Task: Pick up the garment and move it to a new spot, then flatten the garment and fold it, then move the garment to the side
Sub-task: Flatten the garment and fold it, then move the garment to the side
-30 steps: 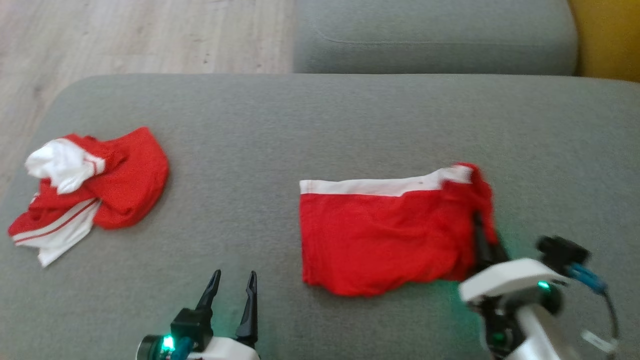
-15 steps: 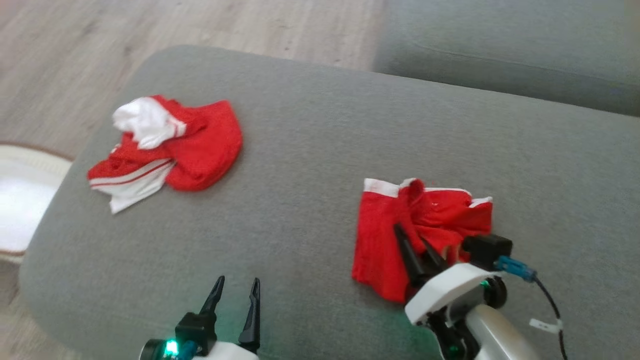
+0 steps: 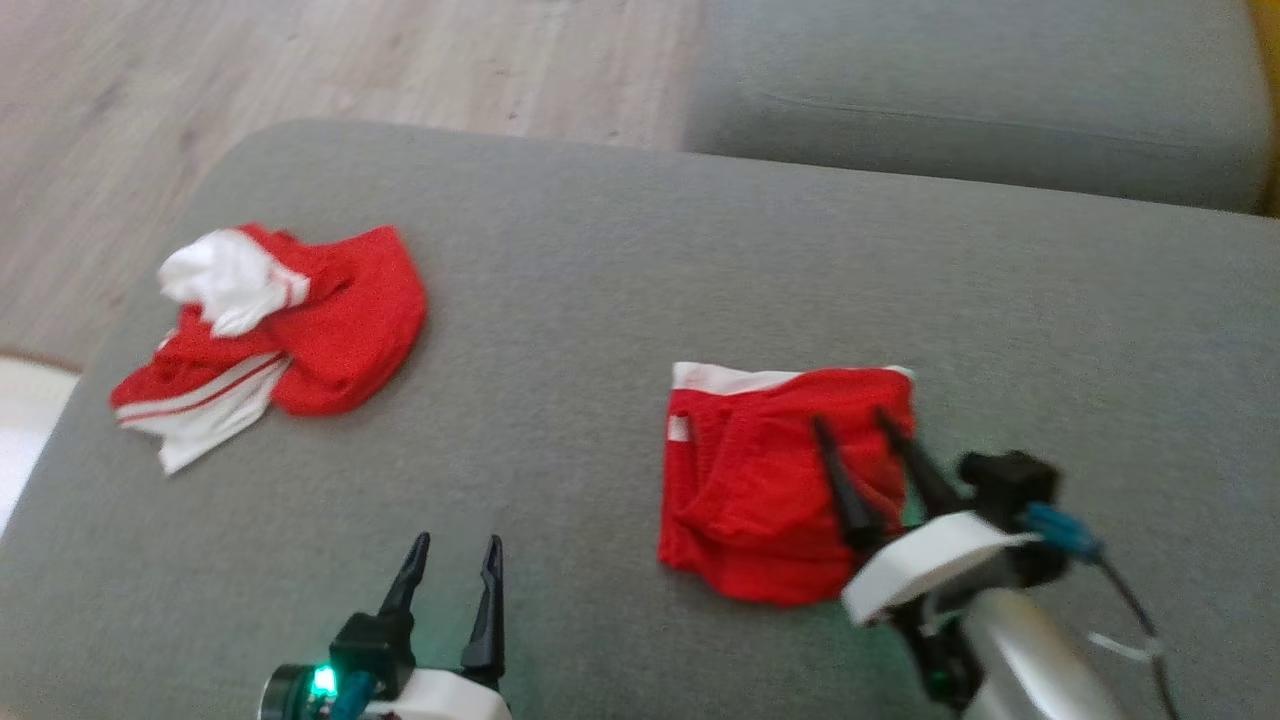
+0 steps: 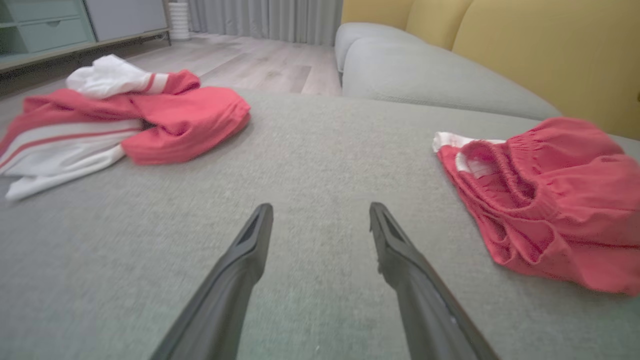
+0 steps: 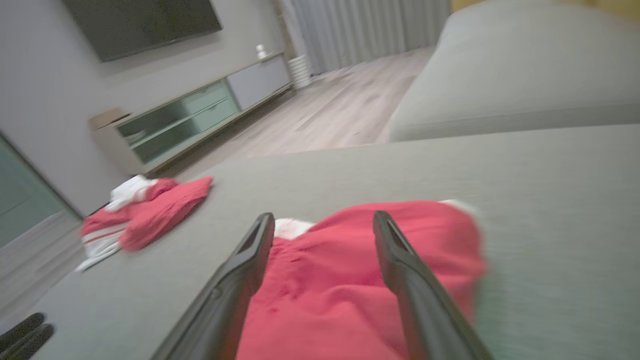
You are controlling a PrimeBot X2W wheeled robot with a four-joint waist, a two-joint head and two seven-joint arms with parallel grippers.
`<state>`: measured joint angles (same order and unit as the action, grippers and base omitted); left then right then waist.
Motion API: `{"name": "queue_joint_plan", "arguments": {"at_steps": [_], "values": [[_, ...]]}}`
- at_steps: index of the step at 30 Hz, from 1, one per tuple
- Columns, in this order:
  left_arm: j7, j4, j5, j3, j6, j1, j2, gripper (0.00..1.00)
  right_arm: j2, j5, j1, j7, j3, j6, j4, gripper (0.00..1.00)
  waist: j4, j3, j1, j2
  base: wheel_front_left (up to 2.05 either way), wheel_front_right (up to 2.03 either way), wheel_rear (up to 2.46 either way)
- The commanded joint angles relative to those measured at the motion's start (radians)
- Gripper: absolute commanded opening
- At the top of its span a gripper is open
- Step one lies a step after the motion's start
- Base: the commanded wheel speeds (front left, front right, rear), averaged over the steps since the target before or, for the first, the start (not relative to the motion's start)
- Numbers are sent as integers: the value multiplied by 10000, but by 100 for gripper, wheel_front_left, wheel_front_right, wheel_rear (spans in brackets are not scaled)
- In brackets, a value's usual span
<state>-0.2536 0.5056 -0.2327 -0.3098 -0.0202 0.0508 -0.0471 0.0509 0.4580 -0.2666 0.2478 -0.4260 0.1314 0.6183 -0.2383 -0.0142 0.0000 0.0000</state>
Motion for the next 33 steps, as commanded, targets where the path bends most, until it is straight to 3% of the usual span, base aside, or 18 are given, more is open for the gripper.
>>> {"name": "queue_joint_plan", "arguments": {"at_steps": [1,6,14,21,25,33], "values": [[-82,-398,178,439,6,205,-32,100,1,-685,177,132,819,-7,-576,100,588,221,0,0,0,0,0],[-82,-619,439,652,-11,153,-32,100,-3,-1879,1185,136,2718,-7,-1503,100,1135,316,0,0,0,0,0],[-82,-1202,784,971,-120,-456,-32,100,-5,-2208,2303,138,3799,-7,-2152,100,1615,505,0,0,0,0,0],[-82,-1449,841,984,-123,-842,-32,100,-6,-2224,2641,138,3722,-7,-2086,100,1617,565,0,0,0,0,0],[-82,-1446,795,905,-125,-795,-32,100,-6,-2346,2516,139,3163,-7,-1969,100,1498,503,0,0,0,0,0],[-82,-1324,544,706,-173,-814,-31,100,-6,-3226,1836,139,1977,-7,-417,100,1076,293,0,0,0,0,0]]}}
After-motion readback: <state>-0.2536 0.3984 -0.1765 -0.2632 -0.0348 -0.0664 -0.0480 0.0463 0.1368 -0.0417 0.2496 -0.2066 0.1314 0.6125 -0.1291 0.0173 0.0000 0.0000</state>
